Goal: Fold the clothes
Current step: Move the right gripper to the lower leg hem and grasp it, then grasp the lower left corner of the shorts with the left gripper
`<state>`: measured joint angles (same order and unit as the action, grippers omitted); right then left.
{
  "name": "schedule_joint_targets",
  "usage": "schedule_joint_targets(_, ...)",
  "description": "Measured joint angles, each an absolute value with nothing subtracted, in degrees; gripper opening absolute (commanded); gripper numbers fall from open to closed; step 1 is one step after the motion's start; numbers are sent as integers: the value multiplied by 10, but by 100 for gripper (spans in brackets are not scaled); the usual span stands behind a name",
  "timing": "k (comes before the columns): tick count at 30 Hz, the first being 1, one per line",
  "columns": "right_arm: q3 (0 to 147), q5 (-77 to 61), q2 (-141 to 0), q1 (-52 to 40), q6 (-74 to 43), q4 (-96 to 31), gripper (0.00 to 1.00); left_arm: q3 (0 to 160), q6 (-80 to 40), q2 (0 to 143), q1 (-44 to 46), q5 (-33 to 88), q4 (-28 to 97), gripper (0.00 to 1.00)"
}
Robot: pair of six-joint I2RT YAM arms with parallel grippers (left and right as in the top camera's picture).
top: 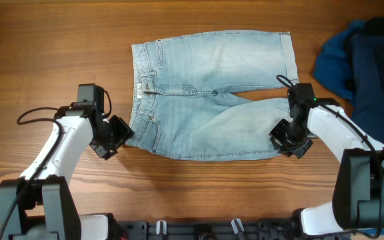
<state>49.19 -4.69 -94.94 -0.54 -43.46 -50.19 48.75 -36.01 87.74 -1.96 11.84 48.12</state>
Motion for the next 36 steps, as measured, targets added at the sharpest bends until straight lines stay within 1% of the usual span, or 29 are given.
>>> schedule_joint_targets(5,492,-47,-949,-5,-435,-501,16,476,-364,877,15,119,438,68)
schedule_joint_targets(7,492,-47,-949,-5,-435,-501,19,475,-364,877,37,120,428,65)
schedule_joint_targets(11,492,-47,-949,-5,-435,-501,20,475,-364,877,74,119,409,61)
schedule_joint_targets(14,492,-47,-949,-5,-435,-501,20,475,-365,877,85,116,418,51)
schedule_joint_targets(18,492,-47,-949,-5,-435,-501,20,475,-400,877,85,109,420,47)
schedule_joint_targets(20,492,-47,-949,-5,-435,-501,16,475,-417,882,85,107,416,39)
schedule_joint_targets(21,492,-47,-949,-5,-434,-501,11,474,-424,884,85,107,414,33)
schedule_joint_targets(22,492,-47,-949,-5,-434,-501,8,474,-426,886,85,104,411,27)
schedule_joint_targets(23,492,-47,-949,-5,-435,-501,8,474,-428,886,85,102,409,25)
schedule_joint_targets(25,492,-47,-949,-5,-435,-502,8,474,-433,888,85,98,408,28)
schedule_joint_targets(27,492,-47,-949,-5,-435,-502,9,474,-433,897,85,96,405,42)
schedule_joint_targets(28,492,-47,-949,-5,-435,-502,9,474,-436,902,85,96,403,46)
schedule_joint_targets(29,492,-47,-949,-5,-435,-502,9,474,-438,908,85,96,402,54)
schedule_joint_targets(31,492,-47,-949,-5,-435,-502,9,474,-441,914,85,96,404,57)
schedule_joint_targets(32,492,-47,-949,-5,-435,-502,10,474,-439,922,85,96,407,61)
schedule_joint_targets(34,492,-47,-949,-5,-435,-502,10,472,-438,930,85,97,420,61)
schedule_joint_targets(35,492,-47,-949,-5,-435,-502,10,472,-439,930,85,97,425,58)
schedule_joint_targets(36,492,-47,-949,-5,-435,-502,9,472,-439,930,85,97,431,50)
